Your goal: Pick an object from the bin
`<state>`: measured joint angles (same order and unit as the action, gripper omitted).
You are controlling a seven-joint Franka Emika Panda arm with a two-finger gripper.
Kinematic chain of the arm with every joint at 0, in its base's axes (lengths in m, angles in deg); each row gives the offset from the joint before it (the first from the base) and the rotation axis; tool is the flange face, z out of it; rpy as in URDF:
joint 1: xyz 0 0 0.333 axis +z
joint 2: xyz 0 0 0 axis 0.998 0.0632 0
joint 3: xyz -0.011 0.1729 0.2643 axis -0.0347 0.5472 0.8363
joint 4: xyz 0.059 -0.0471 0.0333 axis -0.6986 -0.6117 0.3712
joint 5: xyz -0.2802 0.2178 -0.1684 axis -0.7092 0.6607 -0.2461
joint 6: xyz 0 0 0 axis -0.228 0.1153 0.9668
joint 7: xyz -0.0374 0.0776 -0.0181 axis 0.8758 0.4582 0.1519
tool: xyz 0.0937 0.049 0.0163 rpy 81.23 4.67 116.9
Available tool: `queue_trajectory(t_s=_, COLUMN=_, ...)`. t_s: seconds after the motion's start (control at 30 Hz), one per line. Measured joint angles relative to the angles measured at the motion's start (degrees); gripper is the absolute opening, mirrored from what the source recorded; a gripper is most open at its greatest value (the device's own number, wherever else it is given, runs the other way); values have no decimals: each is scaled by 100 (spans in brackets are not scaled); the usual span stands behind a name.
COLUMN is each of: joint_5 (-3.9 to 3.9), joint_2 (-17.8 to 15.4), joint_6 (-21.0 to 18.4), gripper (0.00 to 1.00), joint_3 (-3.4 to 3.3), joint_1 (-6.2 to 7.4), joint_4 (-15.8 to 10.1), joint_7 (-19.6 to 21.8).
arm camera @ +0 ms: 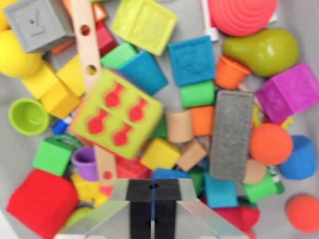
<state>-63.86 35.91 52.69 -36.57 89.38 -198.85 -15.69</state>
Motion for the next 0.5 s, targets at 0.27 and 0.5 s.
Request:
queue_trajectory(t_s=0.27, joint_5=17, joint_2=-154, joint_6=-409, gripper=0, joint_3=0, joint_1=0, joint_4=257, joint_7=-14)
queue_trajectory(t_s=0.5, joint_5=25, joint_2=-246, joint_6=-720, gripper=0, joint_3=-1, joint_1=0, joint_4=477, joint_7=-23)
